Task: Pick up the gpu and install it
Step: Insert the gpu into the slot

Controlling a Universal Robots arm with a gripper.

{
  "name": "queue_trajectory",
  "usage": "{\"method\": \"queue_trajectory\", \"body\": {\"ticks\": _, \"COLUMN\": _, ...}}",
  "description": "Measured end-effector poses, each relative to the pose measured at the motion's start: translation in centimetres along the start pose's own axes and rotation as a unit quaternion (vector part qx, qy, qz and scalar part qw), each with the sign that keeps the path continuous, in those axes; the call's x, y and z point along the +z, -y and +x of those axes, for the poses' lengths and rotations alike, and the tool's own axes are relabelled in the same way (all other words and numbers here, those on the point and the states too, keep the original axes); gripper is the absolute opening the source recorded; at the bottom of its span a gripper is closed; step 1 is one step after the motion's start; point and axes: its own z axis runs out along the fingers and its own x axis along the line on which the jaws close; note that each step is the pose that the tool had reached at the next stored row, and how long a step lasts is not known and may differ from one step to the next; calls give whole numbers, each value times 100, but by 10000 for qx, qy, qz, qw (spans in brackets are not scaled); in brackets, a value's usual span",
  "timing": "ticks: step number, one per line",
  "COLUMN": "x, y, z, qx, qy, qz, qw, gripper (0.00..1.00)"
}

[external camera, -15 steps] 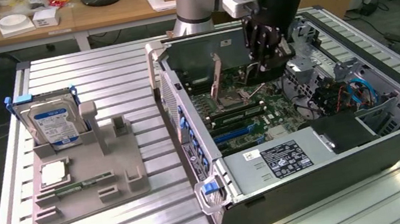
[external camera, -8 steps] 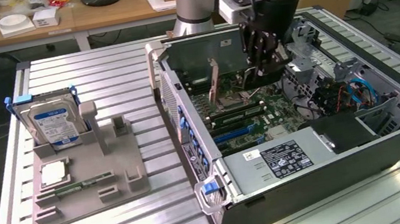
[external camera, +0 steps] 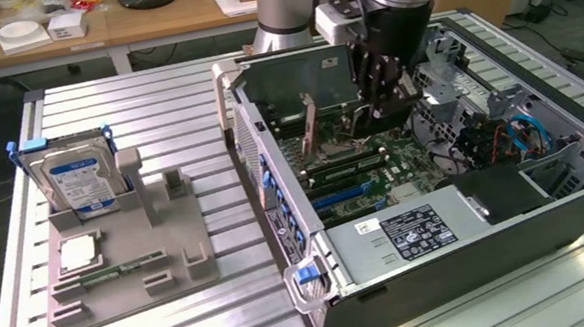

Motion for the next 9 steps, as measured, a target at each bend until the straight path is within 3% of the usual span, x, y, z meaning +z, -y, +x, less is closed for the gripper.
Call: {"method": "queue_trajectory", "body": {"ticks": 9, "x": 61, "y": -7, "z": 71, "qx": 155, "qy": -2, "qz": 12, "qw": 9999, "gripper": 26}}
